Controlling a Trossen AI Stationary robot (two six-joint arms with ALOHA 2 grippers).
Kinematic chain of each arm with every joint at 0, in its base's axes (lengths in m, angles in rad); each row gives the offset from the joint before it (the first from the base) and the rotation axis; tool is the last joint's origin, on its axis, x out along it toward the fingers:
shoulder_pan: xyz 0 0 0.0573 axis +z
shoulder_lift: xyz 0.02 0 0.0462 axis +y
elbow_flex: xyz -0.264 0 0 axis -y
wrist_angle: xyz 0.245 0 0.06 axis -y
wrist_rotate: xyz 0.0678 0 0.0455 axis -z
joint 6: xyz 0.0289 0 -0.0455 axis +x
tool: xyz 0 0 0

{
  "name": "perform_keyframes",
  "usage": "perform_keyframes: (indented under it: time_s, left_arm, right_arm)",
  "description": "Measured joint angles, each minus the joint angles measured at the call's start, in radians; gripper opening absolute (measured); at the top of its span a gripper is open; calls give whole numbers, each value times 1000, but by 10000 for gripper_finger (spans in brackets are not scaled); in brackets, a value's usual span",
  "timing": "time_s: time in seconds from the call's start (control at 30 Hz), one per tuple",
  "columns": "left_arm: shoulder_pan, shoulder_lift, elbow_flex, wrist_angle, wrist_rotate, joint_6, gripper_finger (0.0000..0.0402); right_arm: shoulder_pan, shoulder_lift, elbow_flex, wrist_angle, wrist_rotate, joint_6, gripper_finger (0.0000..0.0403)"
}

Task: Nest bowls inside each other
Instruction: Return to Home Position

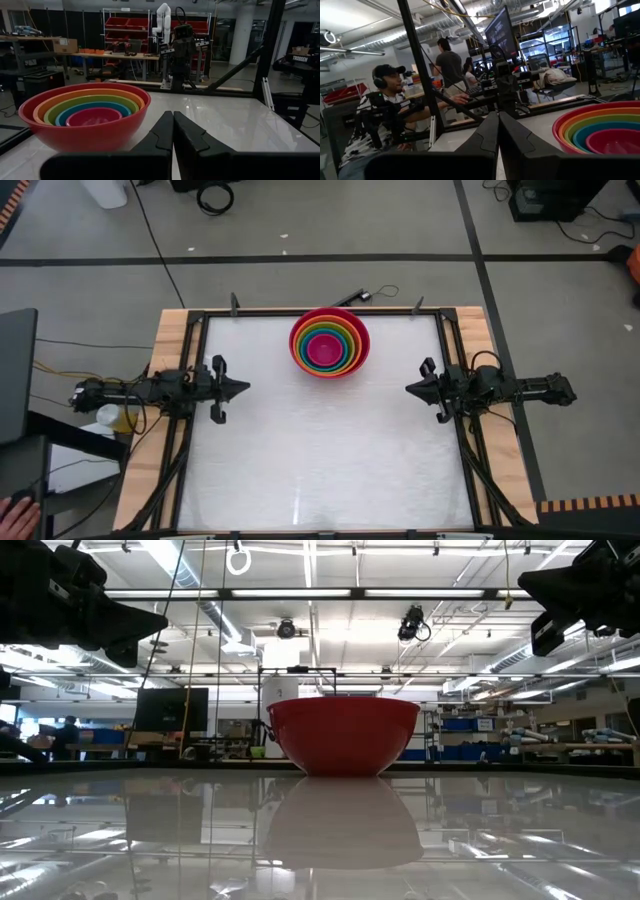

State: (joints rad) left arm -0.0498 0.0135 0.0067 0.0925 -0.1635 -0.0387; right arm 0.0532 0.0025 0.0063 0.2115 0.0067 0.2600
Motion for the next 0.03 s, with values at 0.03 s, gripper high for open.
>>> perform_keyframes:
  time_s: [0.03]
  left_arm:
    - [0,0,0,0,0,0,12]
  right_arm:
    - [0,0,0,0,0,0,19]
